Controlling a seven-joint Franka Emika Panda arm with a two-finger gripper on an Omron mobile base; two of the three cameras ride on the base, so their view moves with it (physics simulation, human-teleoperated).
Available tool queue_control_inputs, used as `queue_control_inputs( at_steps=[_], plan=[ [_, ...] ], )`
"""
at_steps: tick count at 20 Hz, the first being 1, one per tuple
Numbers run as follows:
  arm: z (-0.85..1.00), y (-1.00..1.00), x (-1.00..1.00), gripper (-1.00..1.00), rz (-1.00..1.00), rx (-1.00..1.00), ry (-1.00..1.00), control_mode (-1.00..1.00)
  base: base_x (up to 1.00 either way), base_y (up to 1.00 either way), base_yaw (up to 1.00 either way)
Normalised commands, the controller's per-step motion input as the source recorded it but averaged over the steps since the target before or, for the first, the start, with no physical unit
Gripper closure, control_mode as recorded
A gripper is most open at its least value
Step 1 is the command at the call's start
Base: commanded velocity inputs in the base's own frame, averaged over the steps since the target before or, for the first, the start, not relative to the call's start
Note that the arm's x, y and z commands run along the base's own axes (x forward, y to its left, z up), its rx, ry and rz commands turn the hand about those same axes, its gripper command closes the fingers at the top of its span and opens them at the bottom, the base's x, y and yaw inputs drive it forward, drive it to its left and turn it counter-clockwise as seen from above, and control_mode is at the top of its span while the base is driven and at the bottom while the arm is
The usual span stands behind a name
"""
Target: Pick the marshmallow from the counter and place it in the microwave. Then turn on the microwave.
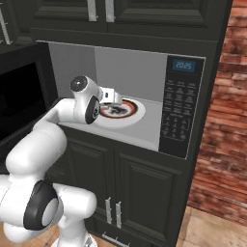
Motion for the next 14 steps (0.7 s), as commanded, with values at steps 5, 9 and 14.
queue_control_inputs(
  at_steps=[5,9,14],
  plan=[
    [-0.09,0.00,0.14,1.00,0.00,0.00,0.02,-1.00,0.00,0.00,0.00],
    [-0.07,-0.01,0.13,1.00,0.00,0.00,0.01,-1.00,0.00,0.00,0.00],
    [-0.06,-0.02,0.14,1.00,0.00,0.00,0.01,-1.00,0.00,0.00,0.00]
  ],
)
